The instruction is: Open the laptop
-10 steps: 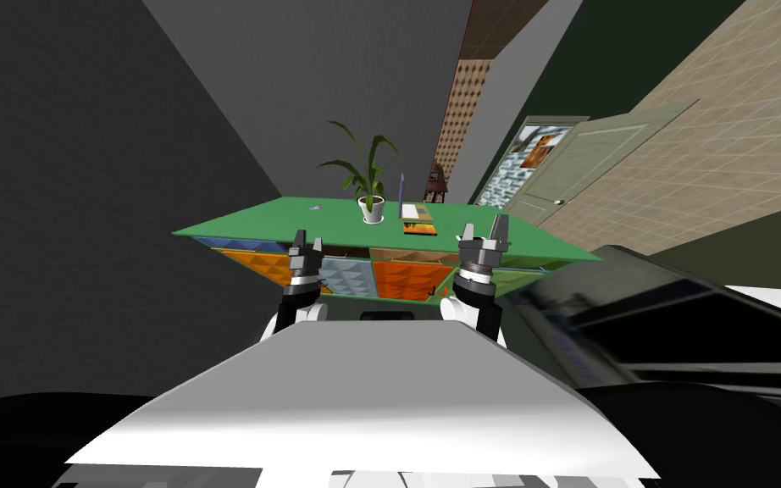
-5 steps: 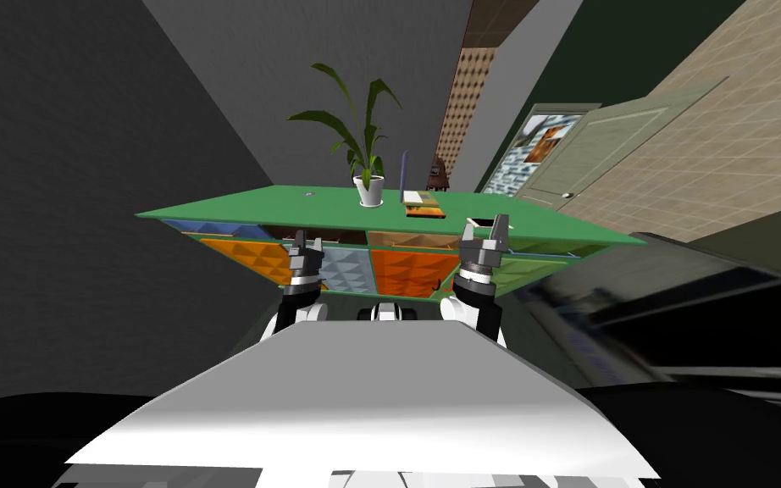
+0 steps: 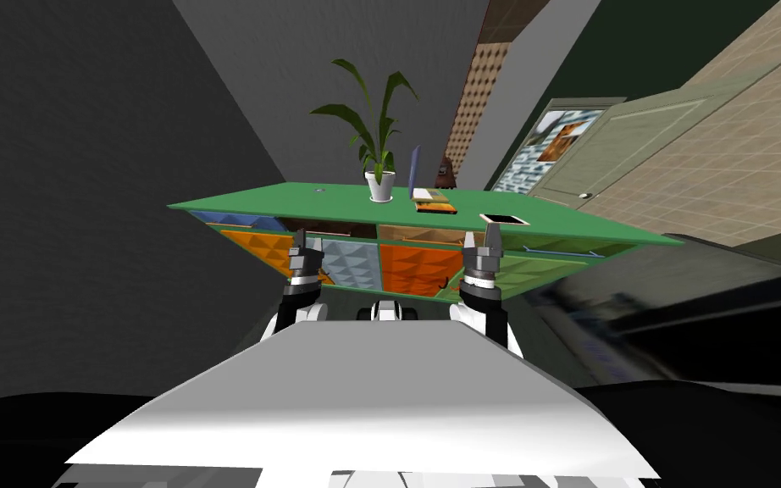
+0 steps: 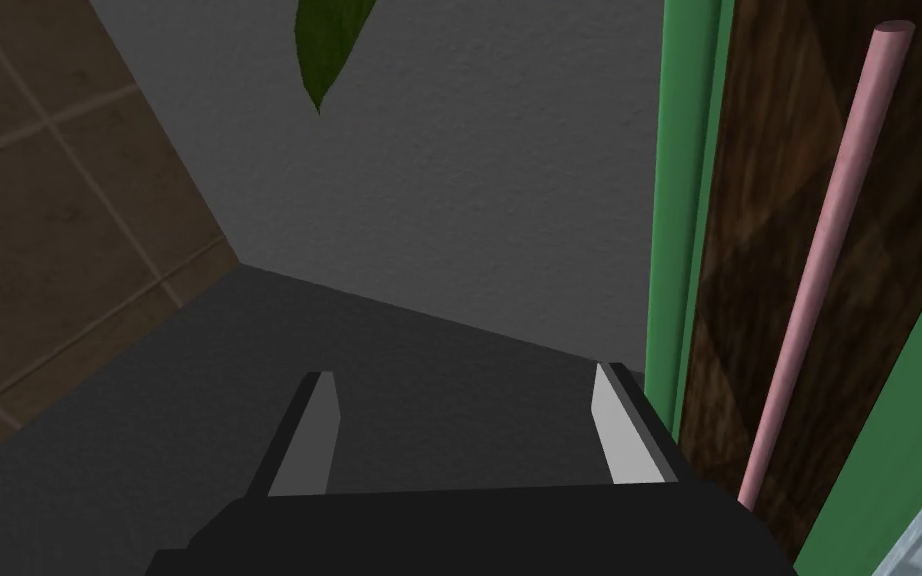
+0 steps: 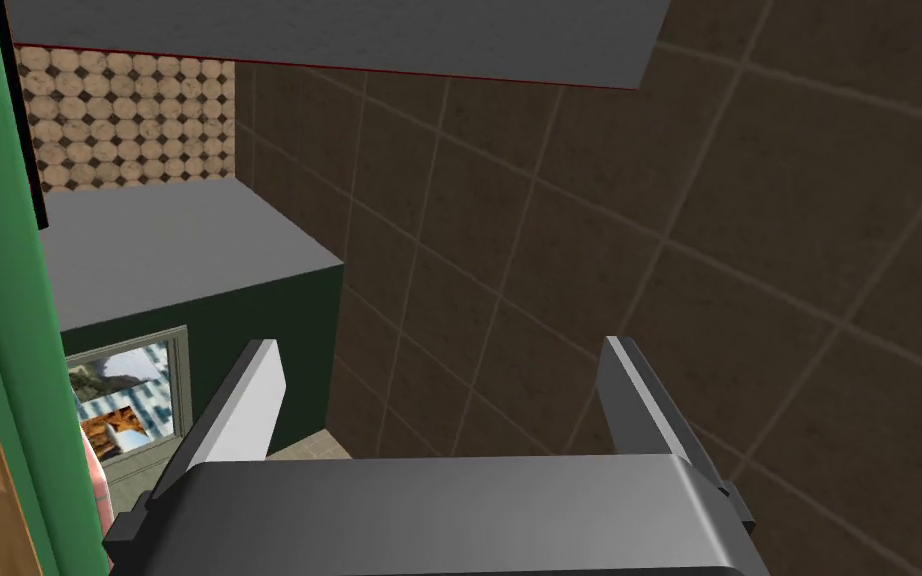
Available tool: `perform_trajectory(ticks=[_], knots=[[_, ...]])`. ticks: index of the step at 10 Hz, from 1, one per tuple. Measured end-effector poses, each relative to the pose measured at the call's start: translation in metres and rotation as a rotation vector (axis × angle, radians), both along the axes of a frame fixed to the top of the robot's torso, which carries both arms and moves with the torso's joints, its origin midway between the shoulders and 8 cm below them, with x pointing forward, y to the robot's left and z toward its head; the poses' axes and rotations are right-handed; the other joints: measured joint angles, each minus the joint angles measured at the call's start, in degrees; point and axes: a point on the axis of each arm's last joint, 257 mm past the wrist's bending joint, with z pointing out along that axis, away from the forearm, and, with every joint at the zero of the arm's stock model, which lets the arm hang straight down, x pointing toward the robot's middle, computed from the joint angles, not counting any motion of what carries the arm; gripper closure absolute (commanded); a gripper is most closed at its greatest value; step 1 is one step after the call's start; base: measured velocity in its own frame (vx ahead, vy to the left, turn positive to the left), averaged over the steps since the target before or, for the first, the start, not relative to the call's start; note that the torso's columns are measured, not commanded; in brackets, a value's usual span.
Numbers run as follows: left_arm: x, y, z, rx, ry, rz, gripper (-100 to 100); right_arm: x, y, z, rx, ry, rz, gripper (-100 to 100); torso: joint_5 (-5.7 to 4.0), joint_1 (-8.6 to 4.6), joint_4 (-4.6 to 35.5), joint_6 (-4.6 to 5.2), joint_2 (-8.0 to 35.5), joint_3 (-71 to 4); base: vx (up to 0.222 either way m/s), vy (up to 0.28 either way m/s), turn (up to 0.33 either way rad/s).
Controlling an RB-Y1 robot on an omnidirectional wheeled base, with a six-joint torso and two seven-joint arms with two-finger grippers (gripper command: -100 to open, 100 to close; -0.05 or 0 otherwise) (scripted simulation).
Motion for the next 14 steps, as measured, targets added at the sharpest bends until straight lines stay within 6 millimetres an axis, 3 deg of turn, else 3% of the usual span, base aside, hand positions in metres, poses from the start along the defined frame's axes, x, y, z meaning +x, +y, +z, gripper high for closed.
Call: perform_trajectory(ticks=[3, 9, 12, 14], knots=[[0.000, 0.000, 0.000, 0.000, 0.000, 0.000, 0, 0.000, -0.030, -0.039, -0.148, 0.105, -0.115, -100, 0.00, -0.02, 0.0, 0.01, 0.1, 0.0, -0.091, 0.144, 0.123], [0.000, 0.000, 0.000, 0.000, 0.000, 0.000, 0, -0.019, -0.087, -0.083, -0.351, 0.256, -0.290, -100, -0.05, -0.15, 0.0, -0.01, 0.0, 0.0, -0.045, 0.103, 0.132], [0.000, 0.000, 0.000, 0.000, 0.000, 0.000, 0, -0.038, -0.130, -0.119, -0.493, 0.372, -0.397, -100, -0.01, -0.04, 0.0, 0.00, 0.0, 0.0, -0.029, 0.118, 0.124], [0.000, 0.000, 0.000, 0.000, 0.000, 0.000, 0, -0.054, -0.155, -0.131, -0.575, 0.438, -0.459, -100, -0.04, -0.11, 0.0, 0.00, 0.0, 0.0, -0.028, 0.105, 0.128]])
